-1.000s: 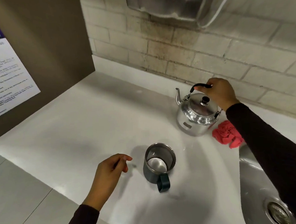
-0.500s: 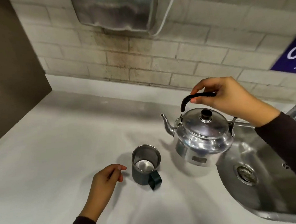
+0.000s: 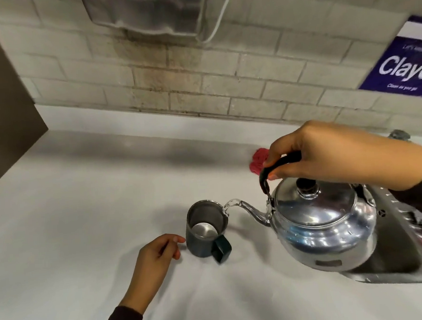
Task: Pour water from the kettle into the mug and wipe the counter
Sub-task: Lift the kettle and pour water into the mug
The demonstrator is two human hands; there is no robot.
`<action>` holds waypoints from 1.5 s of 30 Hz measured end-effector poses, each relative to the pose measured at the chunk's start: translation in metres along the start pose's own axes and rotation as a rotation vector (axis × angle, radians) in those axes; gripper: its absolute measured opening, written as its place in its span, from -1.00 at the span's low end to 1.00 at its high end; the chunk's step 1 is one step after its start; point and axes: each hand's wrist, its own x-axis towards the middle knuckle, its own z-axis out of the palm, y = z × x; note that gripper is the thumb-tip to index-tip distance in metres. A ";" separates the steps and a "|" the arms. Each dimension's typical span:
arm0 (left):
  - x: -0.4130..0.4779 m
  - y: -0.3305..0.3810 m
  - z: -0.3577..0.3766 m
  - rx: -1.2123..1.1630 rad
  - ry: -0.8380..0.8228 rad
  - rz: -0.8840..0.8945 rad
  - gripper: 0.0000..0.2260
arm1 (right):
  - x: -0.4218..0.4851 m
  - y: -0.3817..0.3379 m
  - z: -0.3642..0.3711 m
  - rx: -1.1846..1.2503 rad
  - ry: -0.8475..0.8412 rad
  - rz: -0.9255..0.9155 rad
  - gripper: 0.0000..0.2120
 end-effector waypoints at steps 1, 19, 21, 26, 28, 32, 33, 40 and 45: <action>0.001 0.000 0.000 0.000 0.002 0.002 -0.69 | 0.002 -0.001 0.001 -0.028 -0.014 -0.010 -0.81; 0.002 -0.001 -0.011 -0.071 0.014 0.021 -0.68 | 0.014 -0.011 0.006 -0.161 -0.219 -0.003 -0.82; 0.003 -0.001 -0.012 -0.072 0.014 0.023 -0.69 | 0.013 -0.010 0.007 -0.151 -0.227 0.004 -0.82; 0.005 0.000 -0.013 -0.064 0.011 0.028 -0.71 | 0.010 -0.006 0.010 -0.133 -0.227 0.017 -0.77; 0.006 0.001 -0.013 -0.058 0.010 0.031 -0.71 | 0.009 -0.004 0.010 -0.129 -0.213 0.024 -0.78; 0.007 0.004 -0.013 -0.048 0.005 0.036 -0.72 | 0.009 -0.004 0.007 -0.157 -0.220 0.021 -0.80; 0.007 0.005 -0.013 -0.052 0.005 0.036 -0.72 | 0.009 -0.005 0.006 -0.164 -0.225 0.019 -0.81; 0.007 0.006 -0.013 -0.066 0.011 0.027 -0.72 | 0.006 -0.006 0.001 -0.165 -0.240 0.038 -0.84; 0.007 0.009 -0.012 -0.067 0.015 0.031 -0.72 | 0.005 -0.005 0.000 -0.185 -0.248 0.055 -0.84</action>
